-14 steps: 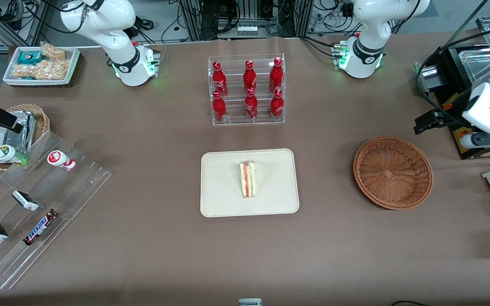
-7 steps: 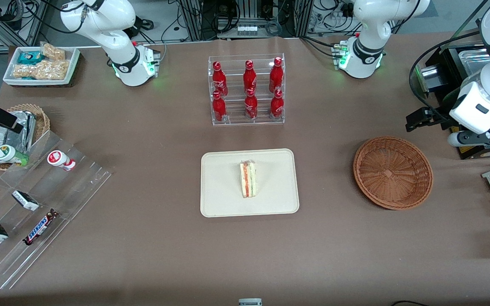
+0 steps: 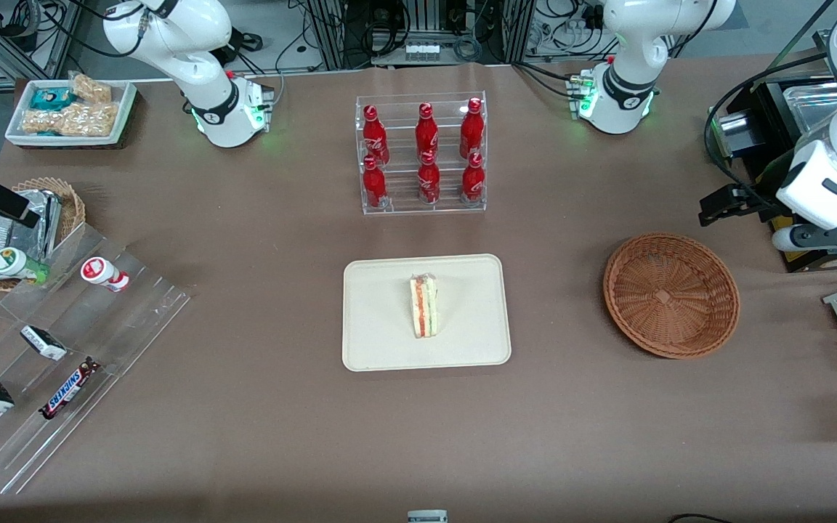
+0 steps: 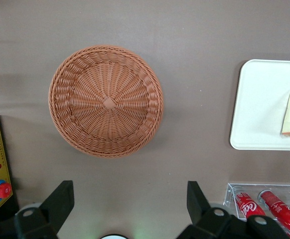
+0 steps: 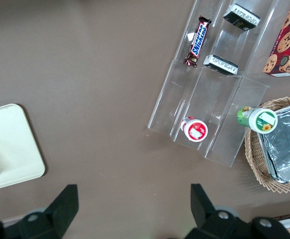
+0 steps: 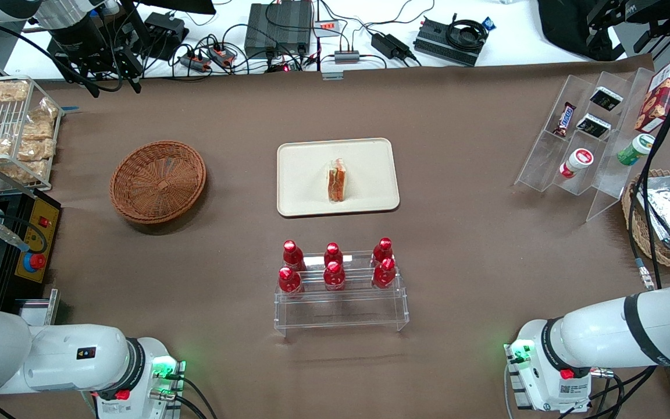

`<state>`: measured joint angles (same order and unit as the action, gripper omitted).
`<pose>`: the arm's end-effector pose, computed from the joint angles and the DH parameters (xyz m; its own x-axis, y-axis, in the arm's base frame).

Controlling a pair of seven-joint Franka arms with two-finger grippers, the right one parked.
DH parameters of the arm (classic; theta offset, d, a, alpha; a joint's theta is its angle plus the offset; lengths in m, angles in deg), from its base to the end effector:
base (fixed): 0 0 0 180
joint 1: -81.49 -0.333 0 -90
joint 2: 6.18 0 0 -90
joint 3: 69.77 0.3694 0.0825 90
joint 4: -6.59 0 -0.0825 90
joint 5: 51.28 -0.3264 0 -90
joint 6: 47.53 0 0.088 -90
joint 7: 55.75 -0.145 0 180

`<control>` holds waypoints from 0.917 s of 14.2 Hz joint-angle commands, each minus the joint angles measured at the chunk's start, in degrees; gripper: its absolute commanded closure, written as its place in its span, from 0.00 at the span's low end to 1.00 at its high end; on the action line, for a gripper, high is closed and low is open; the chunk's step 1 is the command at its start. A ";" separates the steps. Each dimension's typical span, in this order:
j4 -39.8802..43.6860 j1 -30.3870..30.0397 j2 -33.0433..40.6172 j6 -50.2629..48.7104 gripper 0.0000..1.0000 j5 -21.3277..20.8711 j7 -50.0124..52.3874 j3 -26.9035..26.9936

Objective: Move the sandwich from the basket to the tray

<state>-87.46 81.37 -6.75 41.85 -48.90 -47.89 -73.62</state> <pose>0.4911 -0.0379 0.6052 0.9928 0.0717 -0.0962 0.0748 -0.9968 0.0292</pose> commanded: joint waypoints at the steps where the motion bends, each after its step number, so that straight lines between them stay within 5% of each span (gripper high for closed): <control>1: 2.20 1.35 0.83 -0.53 0.00 -2.72 -0.66 0.69; 13: 4.14 1.70 0.13 -1.05 0.00 -2.38 -0.57 -1.95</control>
<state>-84.00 82.86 -6.54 41.78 -50.61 -48.07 -75.29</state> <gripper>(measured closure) 0.000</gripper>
